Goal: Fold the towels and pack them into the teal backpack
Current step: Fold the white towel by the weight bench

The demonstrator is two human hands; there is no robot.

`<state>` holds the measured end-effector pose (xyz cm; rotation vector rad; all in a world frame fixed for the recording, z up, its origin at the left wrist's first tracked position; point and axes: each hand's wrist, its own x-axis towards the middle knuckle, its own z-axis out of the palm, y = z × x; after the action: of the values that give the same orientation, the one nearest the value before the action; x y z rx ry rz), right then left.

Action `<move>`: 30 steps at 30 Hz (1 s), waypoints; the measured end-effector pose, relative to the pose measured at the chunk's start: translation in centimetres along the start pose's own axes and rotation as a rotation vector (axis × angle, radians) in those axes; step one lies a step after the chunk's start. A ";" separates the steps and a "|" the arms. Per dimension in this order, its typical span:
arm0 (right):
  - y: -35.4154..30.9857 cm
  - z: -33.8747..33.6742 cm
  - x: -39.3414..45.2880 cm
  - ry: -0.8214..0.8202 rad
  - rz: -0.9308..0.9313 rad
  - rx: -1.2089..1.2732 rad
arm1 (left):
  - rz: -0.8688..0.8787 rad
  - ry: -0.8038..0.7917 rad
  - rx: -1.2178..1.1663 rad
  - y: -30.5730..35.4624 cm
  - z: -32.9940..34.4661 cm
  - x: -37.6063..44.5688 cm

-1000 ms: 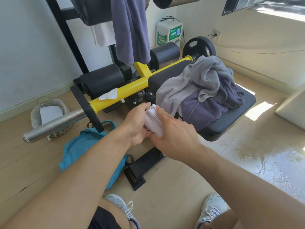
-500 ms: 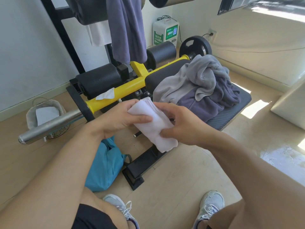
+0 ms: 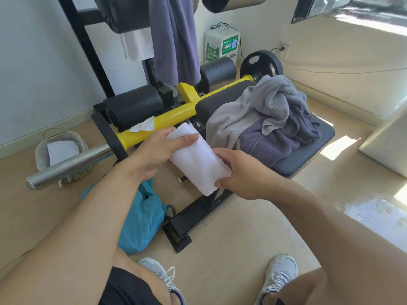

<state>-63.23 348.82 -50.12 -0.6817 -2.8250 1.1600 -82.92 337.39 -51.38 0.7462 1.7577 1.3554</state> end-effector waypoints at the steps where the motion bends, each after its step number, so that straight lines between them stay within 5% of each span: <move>1: 0.1 0.0 0.1 -0.022 0.005 0.022 | -0.006 0.021 0.002 0.1 0.1 -0.1; 5: 0.7 0.2 0.3 -0.107 0.118 0.438 | 0.004 0.187 -0.004 0.2 0.3 0.1; 8: 0.4 0.2 0.6 0.184 0.249 0.677 | -0.066 0.339 -0.243 0.3 -0.4 0.6; 12: -0.3 0.9 0.7 0.476 0.213 0.548 | -0.174 0.350 -0.447 0.3 -0.9 0.6; 23: -0.7 1.8 1.5 0.485 0.247 0.588 | -0.200 0.237 -0.491 0.4 -0.1 -0.2; 30: -1.0 1.5 2.0 0.385 0.401 0.861 | -0.115 0.148 -0.452 1.2 -0.4 -0.7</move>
<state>-65.71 348.03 -50.88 -1.2045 -1.6606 1.8436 -82.90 336.96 -50.06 0.2982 1.4942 1.6801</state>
